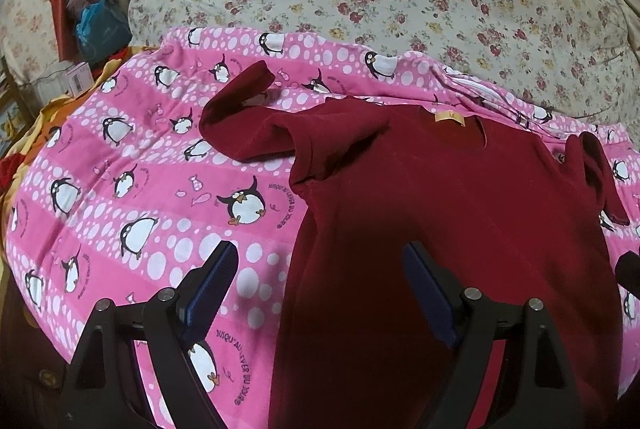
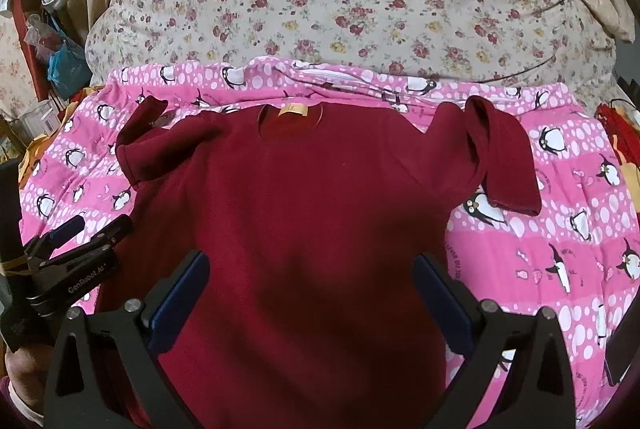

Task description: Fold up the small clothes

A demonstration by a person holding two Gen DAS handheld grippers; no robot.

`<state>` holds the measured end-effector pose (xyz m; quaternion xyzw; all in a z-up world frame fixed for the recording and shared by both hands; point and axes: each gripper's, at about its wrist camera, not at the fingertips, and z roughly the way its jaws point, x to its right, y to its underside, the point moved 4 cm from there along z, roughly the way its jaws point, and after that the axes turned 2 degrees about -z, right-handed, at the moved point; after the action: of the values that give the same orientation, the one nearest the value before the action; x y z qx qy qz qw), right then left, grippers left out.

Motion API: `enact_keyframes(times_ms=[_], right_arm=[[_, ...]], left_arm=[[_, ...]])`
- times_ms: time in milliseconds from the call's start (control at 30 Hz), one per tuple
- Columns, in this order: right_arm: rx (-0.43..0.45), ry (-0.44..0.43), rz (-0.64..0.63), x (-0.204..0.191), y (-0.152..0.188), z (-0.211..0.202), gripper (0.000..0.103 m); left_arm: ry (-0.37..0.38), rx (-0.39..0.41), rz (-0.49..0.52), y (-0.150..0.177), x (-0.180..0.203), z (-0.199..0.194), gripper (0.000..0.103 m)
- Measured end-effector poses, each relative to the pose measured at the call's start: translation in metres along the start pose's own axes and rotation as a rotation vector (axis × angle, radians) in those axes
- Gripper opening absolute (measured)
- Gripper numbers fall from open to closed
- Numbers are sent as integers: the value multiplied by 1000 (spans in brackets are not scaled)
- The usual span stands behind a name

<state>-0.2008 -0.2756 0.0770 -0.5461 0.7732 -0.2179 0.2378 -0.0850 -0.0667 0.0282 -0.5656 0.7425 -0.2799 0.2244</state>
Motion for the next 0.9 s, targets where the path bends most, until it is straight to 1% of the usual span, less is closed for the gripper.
enact_keyframes(times_ms=[200, 533, 633, 733, 900], right_arm=[[-2, -12, -9, -5, -2, 4, 103], [-5, 2, 0, -15, -3, 20, 103], [-16, 3, 19, -15, -2, 29, 103], [-13, 21, 22, -15, -1, 35, 103], [-4, 30, 30, -16, 0, 41, 103]], left_arm=[[-12, 8, 1, -6, -1, 6, 66], [-1, 11, -29, 0, -5, 23, 66], [-6, 23, -25, 0, -5, 26, 66], [4, 19, -20, 1, -4, 30, 66], [2, 27, 26, -1, 2, 34, 66]])
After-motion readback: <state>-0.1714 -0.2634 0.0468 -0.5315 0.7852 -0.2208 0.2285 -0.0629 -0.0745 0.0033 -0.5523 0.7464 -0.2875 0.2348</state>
